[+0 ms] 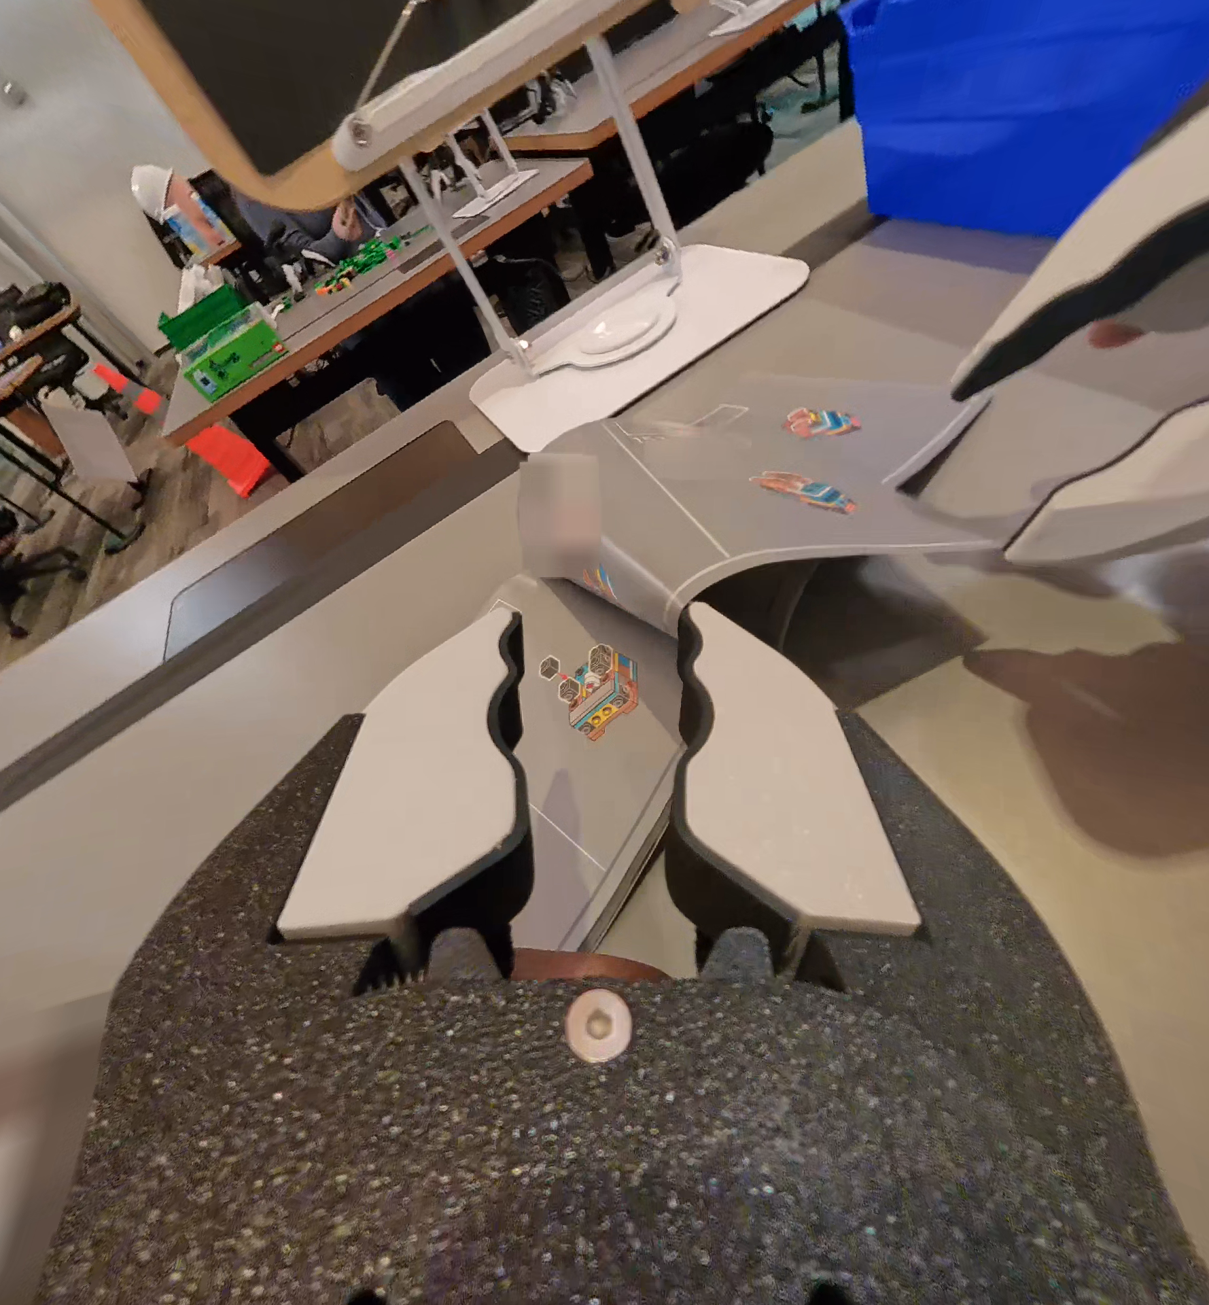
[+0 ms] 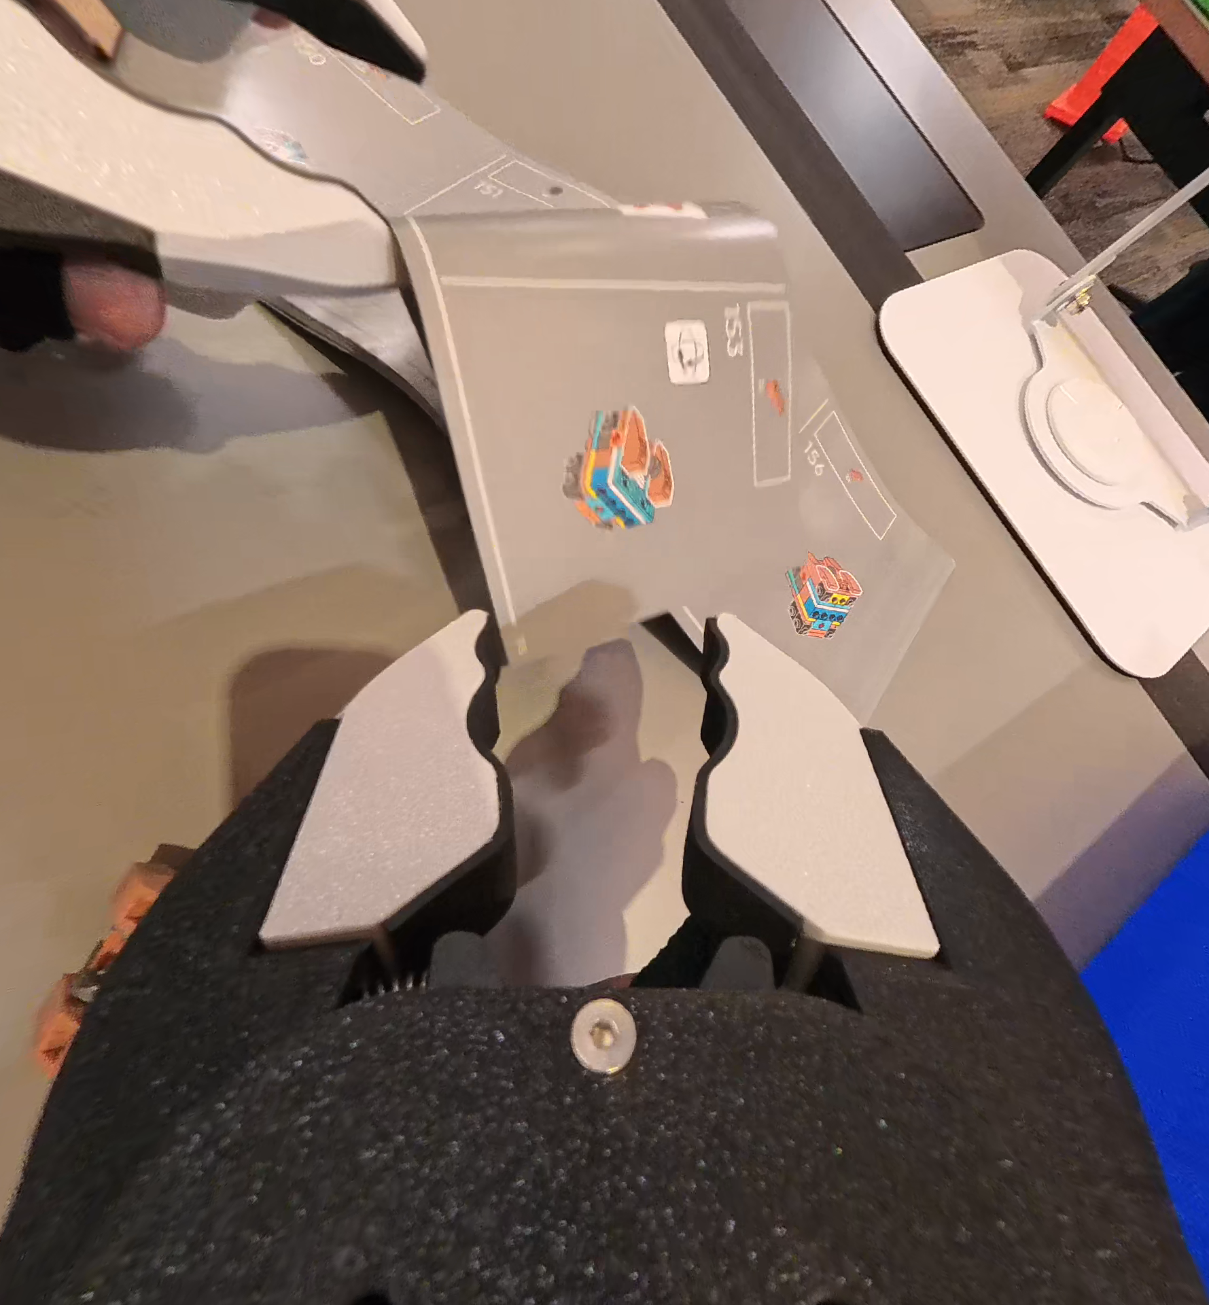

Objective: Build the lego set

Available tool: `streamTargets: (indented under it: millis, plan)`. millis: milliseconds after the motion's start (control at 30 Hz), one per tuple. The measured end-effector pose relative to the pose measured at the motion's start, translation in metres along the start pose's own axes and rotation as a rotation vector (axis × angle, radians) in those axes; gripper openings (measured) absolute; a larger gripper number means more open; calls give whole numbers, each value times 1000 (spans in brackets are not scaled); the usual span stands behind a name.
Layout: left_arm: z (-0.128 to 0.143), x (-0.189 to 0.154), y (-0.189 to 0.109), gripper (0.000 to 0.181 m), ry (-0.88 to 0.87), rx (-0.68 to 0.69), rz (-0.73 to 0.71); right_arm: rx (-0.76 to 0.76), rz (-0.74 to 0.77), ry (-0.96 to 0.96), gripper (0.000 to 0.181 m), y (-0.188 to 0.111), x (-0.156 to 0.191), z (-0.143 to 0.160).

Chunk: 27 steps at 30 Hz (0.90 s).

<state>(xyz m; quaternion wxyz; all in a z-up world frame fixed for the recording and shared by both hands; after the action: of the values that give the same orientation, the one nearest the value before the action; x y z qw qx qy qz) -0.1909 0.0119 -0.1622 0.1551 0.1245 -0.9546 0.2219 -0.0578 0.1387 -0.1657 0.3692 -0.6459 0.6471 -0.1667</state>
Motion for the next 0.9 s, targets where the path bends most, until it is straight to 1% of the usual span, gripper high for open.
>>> streamTargets:
  millis: [100,267,433,667,800,900]
  plan:
    - [-2,6,-8,42,-76,-42,-17,-6,0,-2,55,-1,1,-1]
    - [-3,14,-19,42,-146,-92,-61,-24,6,-7,54,-2,1,-2]
    - [5,20,-25,41,-255,-128,-78,-19,-3,-1,52,4,-1,3]
    - [12,28,-26,33,-350,-127,-60,16,-116,-3,47,17,6,14]
    - [14,29,-25,30,-371,-126,-50,37,-180,-22,45,24,13,20]
    - [15,28,-24,29,-371,-127,-45,35,-191,-34,44,25,14,20]
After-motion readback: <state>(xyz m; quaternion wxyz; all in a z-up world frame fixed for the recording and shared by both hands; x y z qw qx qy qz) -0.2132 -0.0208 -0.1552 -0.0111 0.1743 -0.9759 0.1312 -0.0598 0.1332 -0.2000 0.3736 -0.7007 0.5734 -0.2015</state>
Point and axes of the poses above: each gripper's, where its closed fingertips meet, y out along the fingers, z out of its underside, x = y × z across the jaws, the point moved 8 cm from there along -y, back along the fingers, and after that the axes turned 5 degrees about x, right-handed, at the moved point
